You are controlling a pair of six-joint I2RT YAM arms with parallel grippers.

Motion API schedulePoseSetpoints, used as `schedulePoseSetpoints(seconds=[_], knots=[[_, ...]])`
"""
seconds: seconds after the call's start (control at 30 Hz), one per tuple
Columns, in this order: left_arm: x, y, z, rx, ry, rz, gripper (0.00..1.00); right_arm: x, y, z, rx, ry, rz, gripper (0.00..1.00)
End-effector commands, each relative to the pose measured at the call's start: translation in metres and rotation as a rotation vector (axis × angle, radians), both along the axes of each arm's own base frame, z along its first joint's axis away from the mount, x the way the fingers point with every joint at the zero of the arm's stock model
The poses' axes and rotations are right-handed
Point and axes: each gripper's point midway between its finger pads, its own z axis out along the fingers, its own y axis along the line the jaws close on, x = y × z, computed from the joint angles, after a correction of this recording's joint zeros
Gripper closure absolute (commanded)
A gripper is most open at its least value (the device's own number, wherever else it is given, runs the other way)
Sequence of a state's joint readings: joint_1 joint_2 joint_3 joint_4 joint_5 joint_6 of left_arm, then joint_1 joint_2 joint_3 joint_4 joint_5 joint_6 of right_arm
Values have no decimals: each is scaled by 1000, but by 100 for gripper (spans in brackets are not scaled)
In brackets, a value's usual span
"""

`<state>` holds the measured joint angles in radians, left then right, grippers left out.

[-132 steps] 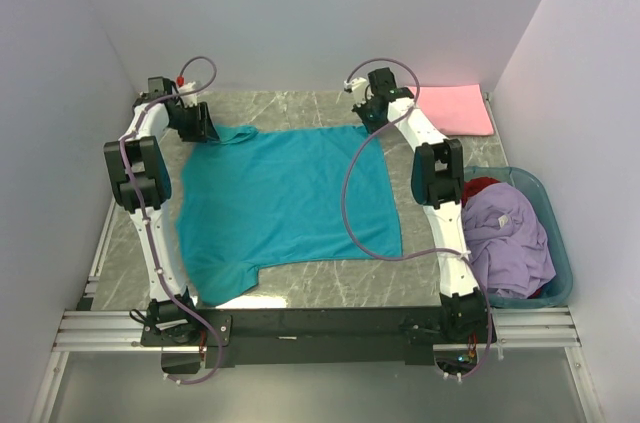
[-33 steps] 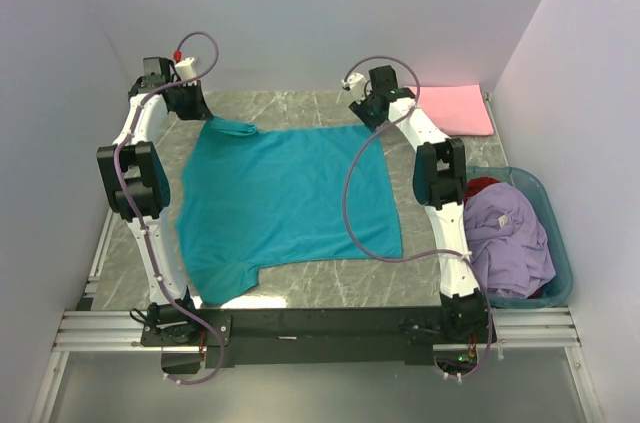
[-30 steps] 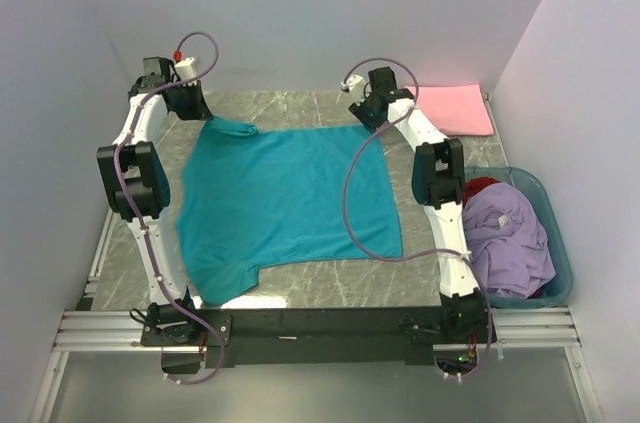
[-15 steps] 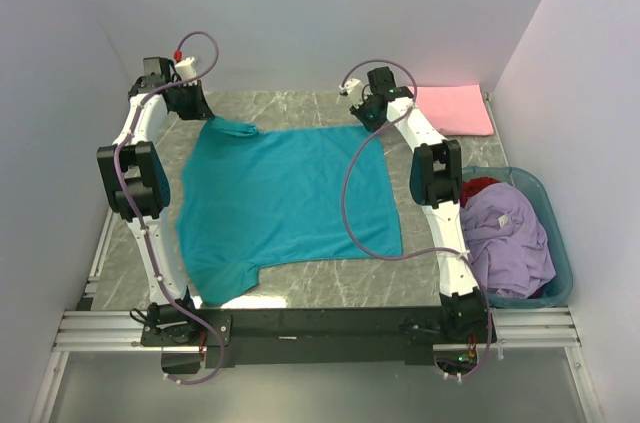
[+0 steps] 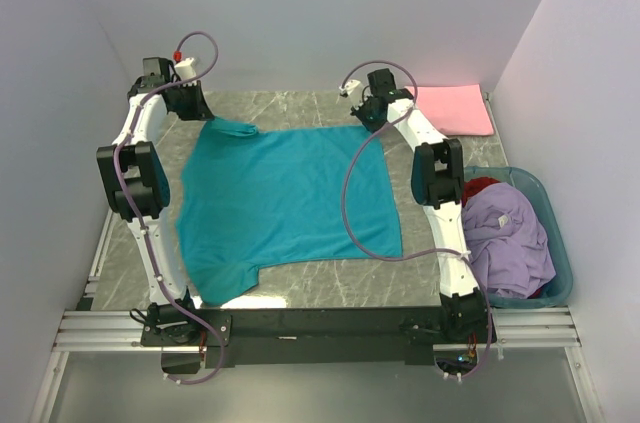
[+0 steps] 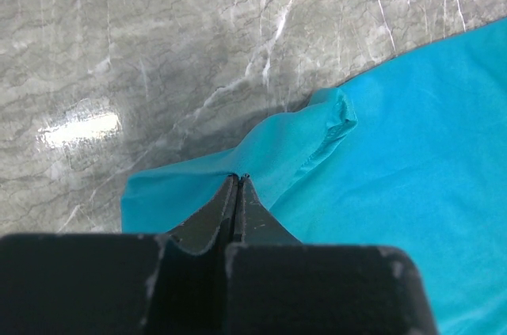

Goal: Fold and stack the t-shirts
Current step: Fold the tshirt

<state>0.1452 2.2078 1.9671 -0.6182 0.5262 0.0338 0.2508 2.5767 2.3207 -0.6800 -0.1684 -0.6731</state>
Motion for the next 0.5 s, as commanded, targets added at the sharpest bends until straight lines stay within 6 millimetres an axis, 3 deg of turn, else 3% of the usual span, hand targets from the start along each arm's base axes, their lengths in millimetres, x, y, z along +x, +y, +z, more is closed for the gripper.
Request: schedulePoseSetpoints(seconds=[0.0, 0.07, 0.23, 0.47], knots=[[-1, 0, 5, -1, -8, -12, 100, -17, 3, 19, 33, 38, 6, 100], [-3, 0, 5, 4, -2, -19, 100, -24, 2, 22, 25, 57, 12, 100], [-16, -2, -2, 0, 35, -26, 100, -55, -9, 1, -40, 181, 39, 100], [-30, -2, -12, 12, 56, -45, 100, -72, -12, 5, -61, 206, 54, 100]])
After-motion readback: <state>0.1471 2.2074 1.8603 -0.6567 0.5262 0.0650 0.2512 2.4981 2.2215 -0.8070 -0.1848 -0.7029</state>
